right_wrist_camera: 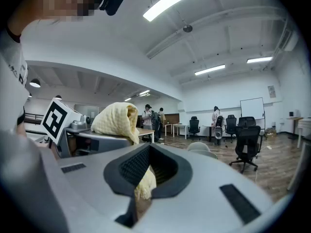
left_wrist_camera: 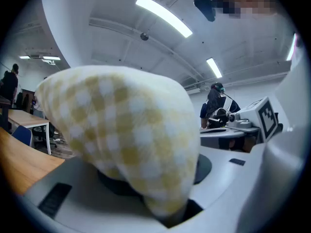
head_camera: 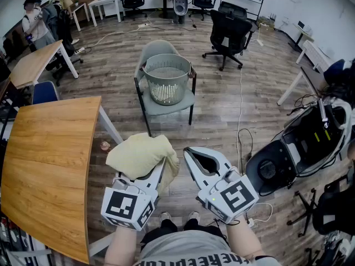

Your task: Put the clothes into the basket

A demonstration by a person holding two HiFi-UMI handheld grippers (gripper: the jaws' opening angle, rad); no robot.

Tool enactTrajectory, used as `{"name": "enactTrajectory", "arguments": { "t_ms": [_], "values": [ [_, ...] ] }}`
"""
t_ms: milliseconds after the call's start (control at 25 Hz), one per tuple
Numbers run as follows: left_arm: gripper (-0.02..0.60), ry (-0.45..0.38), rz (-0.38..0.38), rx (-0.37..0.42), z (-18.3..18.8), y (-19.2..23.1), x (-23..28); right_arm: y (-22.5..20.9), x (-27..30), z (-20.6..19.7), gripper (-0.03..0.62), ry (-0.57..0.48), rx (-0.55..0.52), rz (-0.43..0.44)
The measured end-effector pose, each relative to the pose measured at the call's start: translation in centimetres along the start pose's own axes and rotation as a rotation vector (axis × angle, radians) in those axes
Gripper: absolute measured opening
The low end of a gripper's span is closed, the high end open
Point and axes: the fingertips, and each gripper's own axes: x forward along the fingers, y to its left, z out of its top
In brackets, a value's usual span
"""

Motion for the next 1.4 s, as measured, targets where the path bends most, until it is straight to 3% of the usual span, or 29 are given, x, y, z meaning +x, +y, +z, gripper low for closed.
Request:
{"name": "enactTrajectory", "arguments": {
  "t_ms": [920,1120,1400],
  "values": [
    [0.183,-0.005,-0.057,0.011,-0.5,3.8,-2.1,3.2,2.3,0.0,0.009,-0.017,0.019,-0.049],
    [0.183,-0.011,-0.076,0.002,0.0,4.8,-0.6,2.3,3.7,0.2,0.009,-0.018,-0.001,-0.052],
    [0.183,-0.025,-0.038,-0.002,0.7,7.3,3.7,-1.6,7.1,0.4,0.009,-0.028,0.016,-0.003]
  ]
}}
